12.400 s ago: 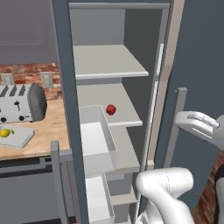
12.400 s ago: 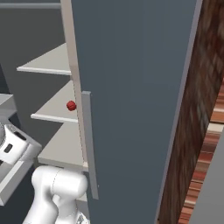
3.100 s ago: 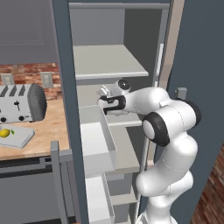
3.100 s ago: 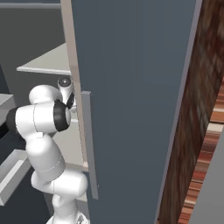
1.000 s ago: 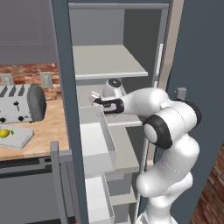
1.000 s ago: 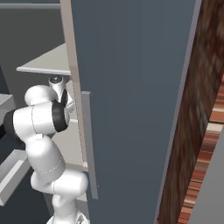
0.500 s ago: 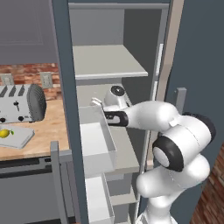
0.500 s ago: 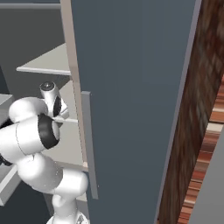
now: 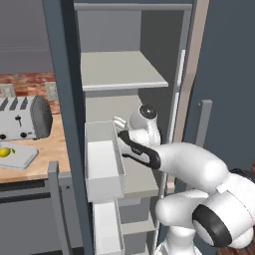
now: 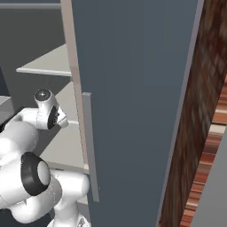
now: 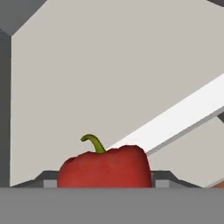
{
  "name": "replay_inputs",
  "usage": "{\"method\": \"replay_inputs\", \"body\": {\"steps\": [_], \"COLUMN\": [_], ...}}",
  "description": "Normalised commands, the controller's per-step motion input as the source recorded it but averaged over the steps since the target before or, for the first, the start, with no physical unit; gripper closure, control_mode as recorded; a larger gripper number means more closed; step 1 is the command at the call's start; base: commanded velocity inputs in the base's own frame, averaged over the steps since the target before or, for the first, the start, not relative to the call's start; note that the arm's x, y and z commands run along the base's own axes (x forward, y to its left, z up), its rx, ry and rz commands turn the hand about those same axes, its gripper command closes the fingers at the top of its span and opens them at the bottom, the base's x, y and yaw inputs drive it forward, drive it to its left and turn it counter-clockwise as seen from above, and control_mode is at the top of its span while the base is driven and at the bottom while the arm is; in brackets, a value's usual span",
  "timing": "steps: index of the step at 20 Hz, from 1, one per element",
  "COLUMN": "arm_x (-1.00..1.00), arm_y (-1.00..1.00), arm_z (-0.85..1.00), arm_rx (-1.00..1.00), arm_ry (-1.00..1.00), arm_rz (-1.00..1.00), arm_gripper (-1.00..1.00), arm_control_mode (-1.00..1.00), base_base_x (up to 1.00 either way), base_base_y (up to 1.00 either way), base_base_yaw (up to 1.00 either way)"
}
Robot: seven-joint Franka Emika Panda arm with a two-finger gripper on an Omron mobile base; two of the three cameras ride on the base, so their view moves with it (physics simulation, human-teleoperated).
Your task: Take the bell pepper and lemon out of the freezer and place them in the tupperware container on the counter. Then put the tupperware containing the vegetables back in the freezer.
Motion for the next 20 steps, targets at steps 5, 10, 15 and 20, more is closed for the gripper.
{"method": "replay_inputs", "body": {"steps": [5,10,15,20], "arm_x": [-0.59,-0.64,-0.74,-0.71], "arm_y": [-0.16,-0.14,-0.16,-0.15], "arm_z": [0.42,0.51,0.84,0.90], "arm_rx": [0.00,0.00,0.00,-0.01], "arm_ry": [0.00,-0.01,-0.03,-0.05], "arm_rz": [0.01,0.05,0.11,0.12], "arm_gripper": [1.00,1.00,1.00,1.00], "arm_control_mode": [-1.00,-1.00,-1.00,-1.00], "base_base_x": [0.00,0.00,0.00,0.00], "base_base_y": [0.00,0.00,0.00,0.00], "base_base_yaw": [0.00,0.00,0.00,0.00]}}
